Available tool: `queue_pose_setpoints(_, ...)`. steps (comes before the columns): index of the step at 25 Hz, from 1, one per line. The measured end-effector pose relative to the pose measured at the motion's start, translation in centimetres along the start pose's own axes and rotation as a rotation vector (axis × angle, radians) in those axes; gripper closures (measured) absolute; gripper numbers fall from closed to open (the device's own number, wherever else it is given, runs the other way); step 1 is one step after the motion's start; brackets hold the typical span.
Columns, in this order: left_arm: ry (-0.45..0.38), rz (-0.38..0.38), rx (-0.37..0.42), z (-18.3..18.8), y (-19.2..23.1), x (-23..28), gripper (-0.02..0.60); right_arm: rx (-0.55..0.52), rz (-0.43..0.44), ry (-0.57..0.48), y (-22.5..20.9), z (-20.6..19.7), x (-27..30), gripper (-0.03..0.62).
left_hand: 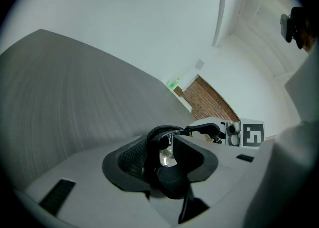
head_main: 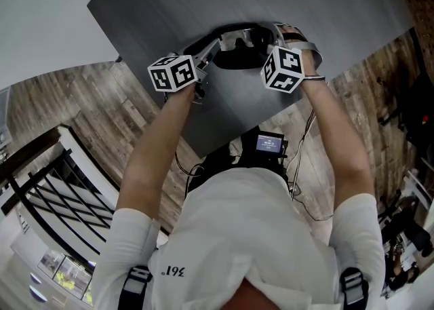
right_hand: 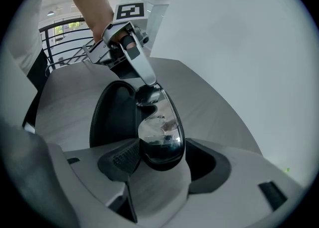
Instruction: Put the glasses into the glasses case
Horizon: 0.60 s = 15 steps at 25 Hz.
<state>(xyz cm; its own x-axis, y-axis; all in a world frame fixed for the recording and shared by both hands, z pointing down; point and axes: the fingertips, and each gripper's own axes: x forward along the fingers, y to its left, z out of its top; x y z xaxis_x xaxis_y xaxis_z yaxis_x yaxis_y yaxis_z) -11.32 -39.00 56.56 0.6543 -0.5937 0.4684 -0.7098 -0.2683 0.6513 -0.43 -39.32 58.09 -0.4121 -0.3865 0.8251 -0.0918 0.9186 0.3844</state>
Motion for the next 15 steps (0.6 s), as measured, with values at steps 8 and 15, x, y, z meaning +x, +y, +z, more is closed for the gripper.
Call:
queue_pose_setpoints(8, 0.006, -0.001, -0.005, -0.1, -0.4, 0.9, 0.407, 0.020, 0.026, 0.009, -0.3, -0.9, -0.1, 0.312)
queue_pose_setpoints(15, 0.009, 0.010, -0.002, 0.2, -0.1, 0.8, 0.407, 0.026, 0.059, 0.022, 0.1, -0.5, -0.1, 0.263)
